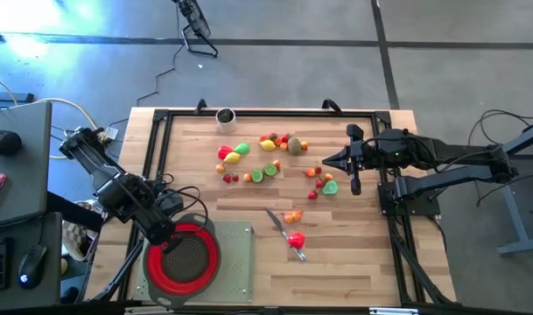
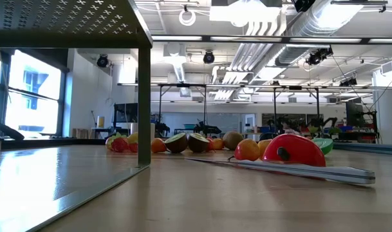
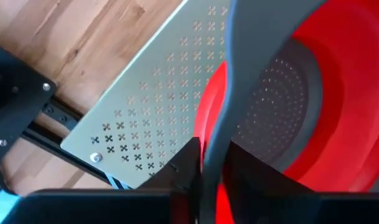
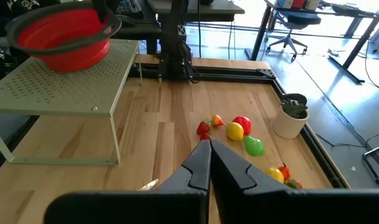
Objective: Pick & Place Fruit
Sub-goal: Put the red strainer bowl on the shelf, then put the half avocado into the red strainer bowl on the shelf
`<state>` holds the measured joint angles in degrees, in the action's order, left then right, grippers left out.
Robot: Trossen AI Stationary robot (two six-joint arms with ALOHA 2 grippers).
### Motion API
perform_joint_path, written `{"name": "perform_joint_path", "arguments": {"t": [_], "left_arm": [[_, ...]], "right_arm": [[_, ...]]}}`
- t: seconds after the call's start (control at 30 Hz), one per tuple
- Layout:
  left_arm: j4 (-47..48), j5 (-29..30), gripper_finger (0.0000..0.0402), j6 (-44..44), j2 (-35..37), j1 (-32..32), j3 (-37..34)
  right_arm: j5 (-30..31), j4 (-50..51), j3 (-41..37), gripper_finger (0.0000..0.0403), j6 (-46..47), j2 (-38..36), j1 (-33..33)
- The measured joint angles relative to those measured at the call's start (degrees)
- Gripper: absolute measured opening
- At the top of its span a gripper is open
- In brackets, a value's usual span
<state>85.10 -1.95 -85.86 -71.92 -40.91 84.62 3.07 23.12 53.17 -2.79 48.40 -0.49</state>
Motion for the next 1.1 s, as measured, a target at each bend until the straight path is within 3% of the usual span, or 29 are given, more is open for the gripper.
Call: {"name": "perform_joint_path", "arguments": {"t": [0.23,0.33,0.77,1.1], "left_arm": [[1.6,0.0,0.0177,0.6,-0.1,0.0,0.0],[4.9,-0.2,0.0203,0.5,-0.1,0.0,0.0],[4.9,0.0,0.0212,1.4,2.5,0.0,0.0],[4.9,0.1,0.0212,-4.8,6.1,0.0,0.0]], "right_arm": [[0.0,0.0,0.0,0.0002,0.0,0.0,0.0],[0.0,0.0,0.0,0.0002,0.0,0.0,0.0],[1.7,0.0,0.0,0.0002,-0.4,0.0,0.0],[2.1,0.0,0.0,0.0002,-0.4,0.0,0.0]]}}
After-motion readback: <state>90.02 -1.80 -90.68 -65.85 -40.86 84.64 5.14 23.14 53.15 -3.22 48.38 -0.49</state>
